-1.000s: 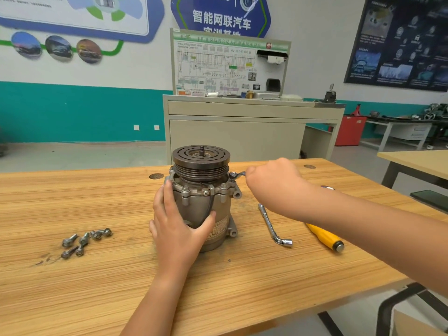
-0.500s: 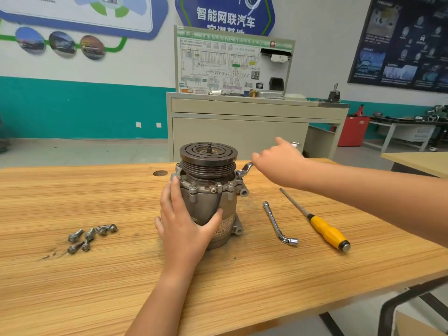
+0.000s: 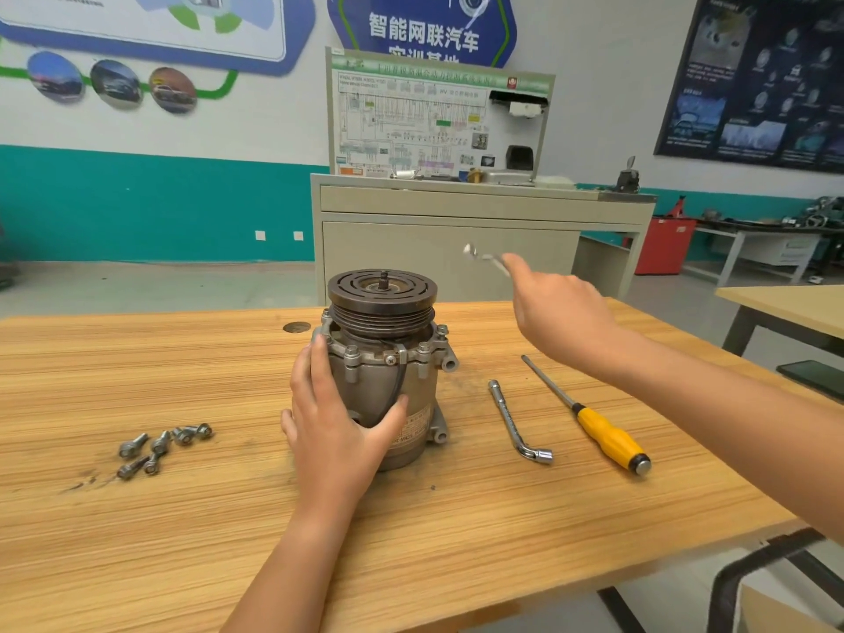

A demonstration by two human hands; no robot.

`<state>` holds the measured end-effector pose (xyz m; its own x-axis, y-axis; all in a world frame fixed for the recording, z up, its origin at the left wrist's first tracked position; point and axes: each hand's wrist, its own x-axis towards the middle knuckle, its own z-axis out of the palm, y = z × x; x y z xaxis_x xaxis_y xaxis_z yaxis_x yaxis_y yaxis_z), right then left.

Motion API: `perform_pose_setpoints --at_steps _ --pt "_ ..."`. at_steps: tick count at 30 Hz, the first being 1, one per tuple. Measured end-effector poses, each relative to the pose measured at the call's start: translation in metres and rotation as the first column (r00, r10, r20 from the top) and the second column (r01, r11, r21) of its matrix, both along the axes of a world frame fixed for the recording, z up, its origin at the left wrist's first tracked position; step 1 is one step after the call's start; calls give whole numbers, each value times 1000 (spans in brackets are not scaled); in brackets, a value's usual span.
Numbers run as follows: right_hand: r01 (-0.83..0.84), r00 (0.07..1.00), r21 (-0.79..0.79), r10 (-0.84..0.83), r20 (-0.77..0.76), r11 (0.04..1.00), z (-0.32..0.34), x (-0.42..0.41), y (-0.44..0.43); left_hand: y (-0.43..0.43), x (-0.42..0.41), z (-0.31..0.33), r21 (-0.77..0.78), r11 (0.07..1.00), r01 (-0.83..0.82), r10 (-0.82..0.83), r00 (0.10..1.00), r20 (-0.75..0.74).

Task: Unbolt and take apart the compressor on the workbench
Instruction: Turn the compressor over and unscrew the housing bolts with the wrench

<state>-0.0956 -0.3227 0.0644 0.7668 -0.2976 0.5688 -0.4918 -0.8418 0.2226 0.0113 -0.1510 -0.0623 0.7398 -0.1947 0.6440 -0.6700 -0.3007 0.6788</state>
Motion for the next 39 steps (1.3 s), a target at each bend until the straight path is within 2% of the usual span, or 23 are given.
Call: perform_pose_setpoints --at_steps 7,11,20,25,31,35,37,39 --pt "-14 952 -78 -10 -307 997 -1 -11 43 0 -1 0 2 1000 -9 9 1000 4" --pt "20 892 -157 -88 -444 987 7 0 61 0 -2 1 -3 1000 -6 6 1000 -1" --pt "59 840 -265 -191 -508 963 14 9 47 1 -2 1 -4 1000 6 -6 1000 -12" --pt "-57 818 -385 -179 -547 921 19 30 14 0 -1 1 -11 1000 9 -9 1000 -17" --pt "-201 928 -200 121 -353 959 -3 80 -2 0 -1 1 -21 1000 1 -1 1000 -11" --pt "-169 969 -74 152 -194 983 -14 65 -20 4 0 1 -31 998 52 -53 998 -28" --pt "-192 981 201 180 79 960 -16 47 -25 11 6 1 -40 987 156 -158 986 -55" --pt "-324 902 500 102 420 803 -20 27 -25 19 13 1 -33 972 233 -235 968 -91"
